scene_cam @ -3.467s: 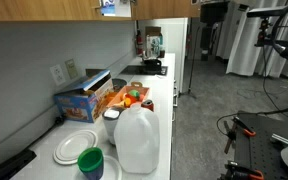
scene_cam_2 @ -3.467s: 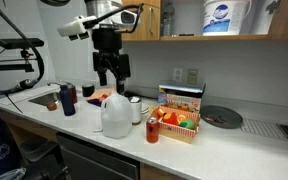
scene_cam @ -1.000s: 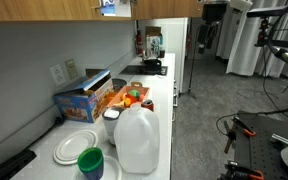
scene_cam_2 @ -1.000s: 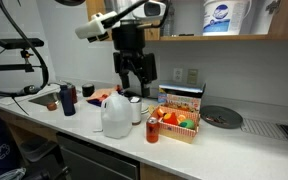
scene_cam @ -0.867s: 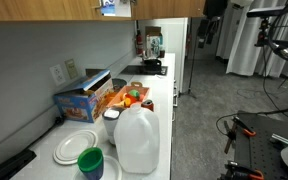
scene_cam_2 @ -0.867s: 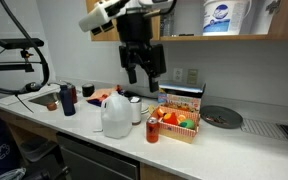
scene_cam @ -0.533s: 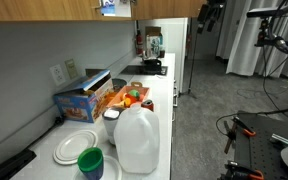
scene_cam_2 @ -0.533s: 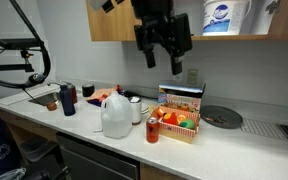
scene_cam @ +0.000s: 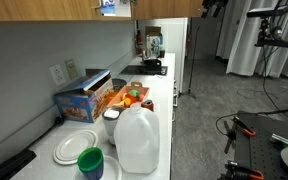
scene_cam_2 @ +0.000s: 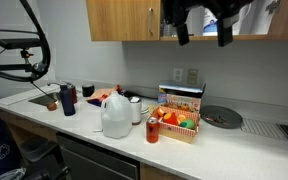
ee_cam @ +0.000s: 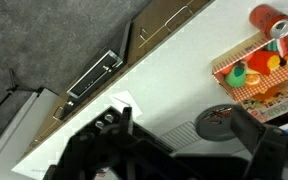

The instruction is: Close the open upper cabinet door.

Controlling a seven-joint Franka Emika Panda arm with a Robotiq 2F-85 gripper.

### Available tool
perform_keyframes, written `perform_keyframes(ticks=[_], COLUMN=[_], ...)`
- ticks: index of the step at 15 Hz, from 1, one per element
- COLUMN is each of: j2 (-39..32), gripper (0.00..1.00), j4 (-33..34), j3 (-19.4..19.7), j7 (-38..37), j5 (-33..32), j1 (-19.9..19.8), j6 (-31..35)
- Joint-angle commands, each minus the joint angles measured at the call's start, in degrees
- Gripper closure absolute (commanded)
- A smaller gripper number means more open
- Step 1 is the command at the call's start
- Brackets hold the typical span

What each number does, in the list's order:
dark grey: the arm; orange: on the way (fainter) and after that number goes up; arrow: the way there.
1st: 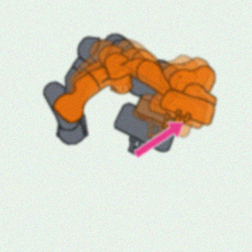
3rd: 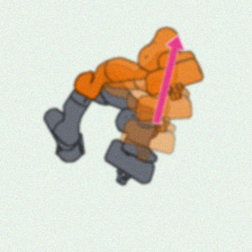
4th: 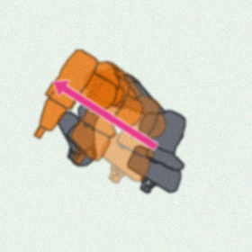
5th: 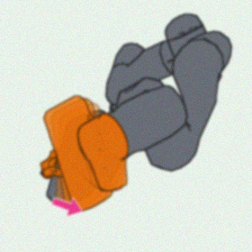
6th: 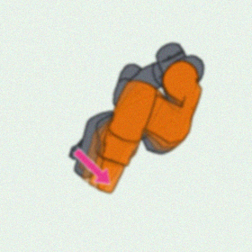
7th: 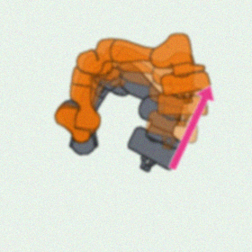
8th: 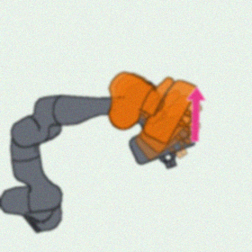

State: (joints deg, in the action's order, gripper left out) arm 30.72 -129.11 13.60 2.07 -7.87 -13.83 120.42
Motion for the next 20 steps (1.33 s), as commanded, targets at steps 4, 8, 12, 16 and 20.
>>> perform_keyframes(ticks=[4, 8, 12, 16, 20], j2=[-4.74, -8.33, -12.93, -16.6, -15.75], gripper=[0.0, 0.0, 0.0, 0.0, 0.0], j4=[7.2, 11.47, 16.88, 21.56, 20.08], j3=[2.94, 5.28, 7.96, 10.03, 9.63], j7=[1.12, 2.64, 6.7, 10.62, 9.52], j5=[-3.09, -3.67, -3.31, -2.61, -2.58], j1=[-3.37, -4.21, -4.3, -4.33, -4.62], j6=[0.78, 1.36, 1.64, 3.55, 4.97])
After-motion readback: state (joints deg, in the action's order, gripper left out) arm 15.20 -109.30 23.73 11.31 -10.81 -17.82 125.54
